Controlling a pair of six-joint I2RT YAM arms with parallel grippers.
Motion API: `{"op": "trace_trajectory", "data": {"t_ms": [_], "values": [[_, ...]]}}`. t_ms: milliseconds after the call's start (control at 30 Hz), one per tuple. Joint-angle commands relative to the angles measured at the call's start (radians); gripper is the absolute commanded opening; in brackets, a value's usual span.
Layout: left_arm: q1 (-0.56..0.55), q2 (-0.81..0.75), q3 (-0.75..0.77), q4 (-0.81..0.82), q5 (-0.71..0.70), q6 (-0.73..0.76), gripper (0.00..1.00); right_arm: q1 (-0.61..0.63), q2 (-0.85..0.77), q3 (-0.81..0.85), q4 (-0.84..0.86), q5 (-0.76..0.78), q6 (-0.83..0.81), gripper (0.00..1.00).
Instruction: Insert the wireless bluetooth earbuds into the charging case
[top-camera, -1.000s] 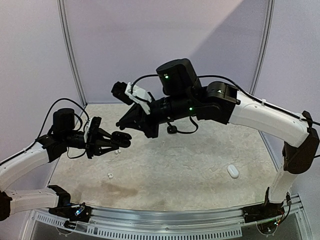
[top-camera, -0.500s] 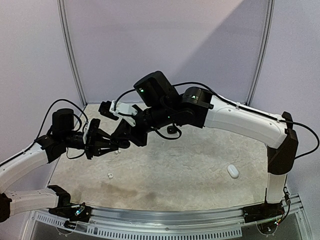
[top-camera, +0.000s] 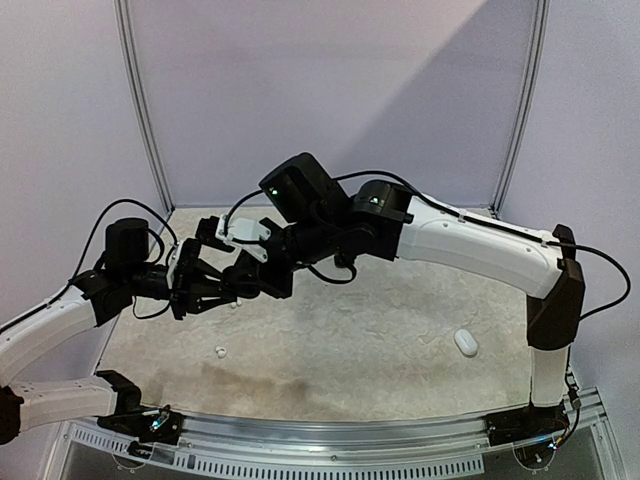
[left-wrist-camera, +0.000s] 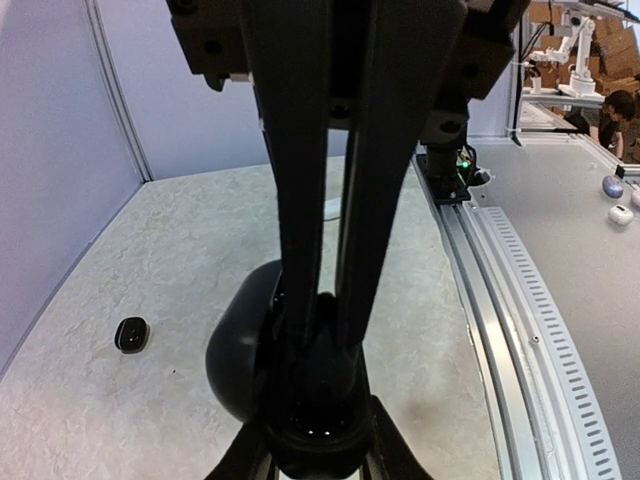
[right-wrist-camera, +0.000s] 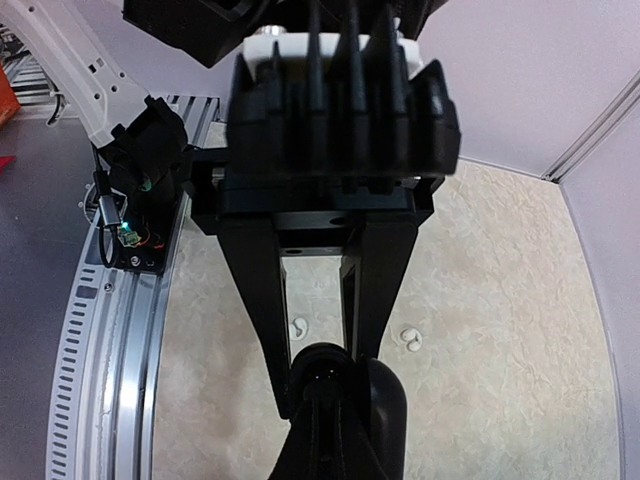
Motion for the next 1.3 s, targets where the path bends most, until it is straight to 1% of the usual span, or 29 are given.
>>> {"op": "trace_trajectory", "data": {"t_ms": [0,267,300,400,467,633,833,933,1100,1167,1267], "values": [[-0.014,-0.004,-0.011,0.023,0.016,0.004,0.00,0.007,0.047,0.019,0.011,0.013,-0.024,0.00],[-0.014,-0.006,-0.012,0.032,0.017,-0.001,0.00,0.007,0.069,0.022,-0.020,0.021,-0.065,0.00],[-0.014,-0.008,-0.014,0.032,0.018,-0.001,0.00,0.008,0.071,0.021,-0.023,0.022,-0.071,0.03],[-0.013,-0.010,-0.015,0.032,0.017,-0.002,0.00,0.008,0.073,0.022,-0.019,0.028,-0.070,0.19],[-0.014,-0.011,-0.015,0.032,0.014,-0.006,0.00,0.007,0.072,0.022,-0.013,0.028,-0.066,0.25],[-0.014,-0.013,-0.016,0.020,0.010,-0.022,0.00,0.007,0.054,0.023,-0.011,0.034,-0.058,0.29],[-0.012,-0.005,-0.024,0.012,0.002,-0.068,0.00,0.007,-0.024,0.016,0.032,0.057,-0.024,0.34],[-0.012,0.005,-0.028,0.022,0.001,-0.092,0.00,0.007,-0.072,-0.005,0.085,0.051,-0.003,0.37],[-0.012,0.014,-0.025,0.032,-0.006,-0.109,0.00,0.004,-0.150,-0.081,0.232,-0.001,0.054,0.41],[-0.012,0.014,-0.025,0.036,-0.005,-0.111,0.00,-0.006,-0.174,-0.116,0.279,0.028,0.085,0.42],[-0.012,0.012,-0.025,0.048,-0.006,-0.118,0.00,-0.024,-0.177,-0.172,0.334,0.214,0.191,0.44]]}}
